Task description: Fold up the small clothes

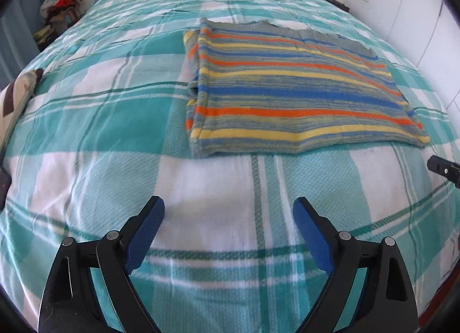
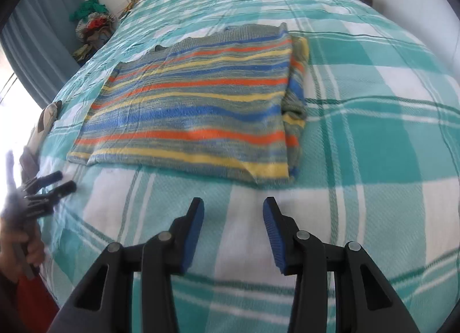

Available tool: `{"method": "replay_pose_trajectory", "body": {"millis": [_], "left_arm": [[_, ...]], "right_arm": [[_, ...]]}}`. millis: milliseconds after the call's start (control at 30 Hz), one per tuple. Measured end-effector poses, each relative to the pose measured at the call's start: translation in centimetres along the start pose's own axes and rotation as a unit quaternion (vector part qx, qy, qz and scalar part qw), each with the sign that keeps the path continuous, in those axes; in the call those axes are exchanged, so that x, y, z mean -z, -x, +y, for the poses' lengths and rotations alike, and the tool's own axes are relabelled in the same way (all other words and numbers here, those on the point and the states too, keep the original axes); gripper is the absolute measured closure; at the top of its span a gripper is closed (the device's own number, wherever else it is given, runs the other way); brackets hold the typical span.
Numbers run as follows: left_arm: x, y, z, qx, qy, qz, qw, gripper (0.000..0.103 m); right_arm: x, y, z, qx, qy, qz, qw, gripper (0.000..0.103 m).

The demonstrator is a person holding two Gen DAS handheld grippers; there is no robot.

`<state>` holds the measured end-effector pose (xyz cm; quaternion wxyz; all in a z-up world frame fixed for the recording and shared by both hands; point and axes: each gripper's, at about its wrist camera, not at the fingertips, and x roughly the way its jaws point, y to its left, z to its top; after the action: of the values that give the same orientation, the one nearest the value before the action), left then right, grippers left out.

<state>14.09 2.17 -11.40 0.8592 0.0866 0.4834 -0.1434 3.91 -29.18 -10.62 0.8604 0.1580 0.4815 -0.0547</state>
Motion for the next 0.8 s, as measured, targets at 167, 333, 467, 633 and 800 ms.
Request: {"method": "replay_pose_trajectory", "body": {"millis": [167, 333, 467, 633, 800], "left_arm": [[1.4, -1.7, 1.7, -0.033, 0.043, 0.004, 0.9985, 0.001], [2.6, -2.7, 2.0, -0.019, 0.048, -0.015, 0.9986, 0.001], [3.0, -2.6, 2.1, -0.017, 0.048, -0.027, 0.9983, 0.001], [3.1, -2.5, 2.0, -0.02, 0.046, -0.034, 0.9982, 0.001], [3.1, -2.6, 1.9, -0.023, 0.045, -0.037, 0.9981, 0.001]], "right_arm": [[3.8, -0.3, -0.6, 0.053, -0.043, -0.05, 0.996, 0.029], [4.9, -1.5, 1.0, 0.076, 0.009, -0.073, 0.994, 0.012], [5.2, -2.2, 1.7, 0.092, 0.03, -0.074, 0.993, 0.006], [5.2, -2.3, 1.7, 0.093, 0.032, -0.076, 0.992, 0.005], [5.2, -2.6, 1.8, 0.096, 0.036, -0.074, 0.992, 0.004]]}}
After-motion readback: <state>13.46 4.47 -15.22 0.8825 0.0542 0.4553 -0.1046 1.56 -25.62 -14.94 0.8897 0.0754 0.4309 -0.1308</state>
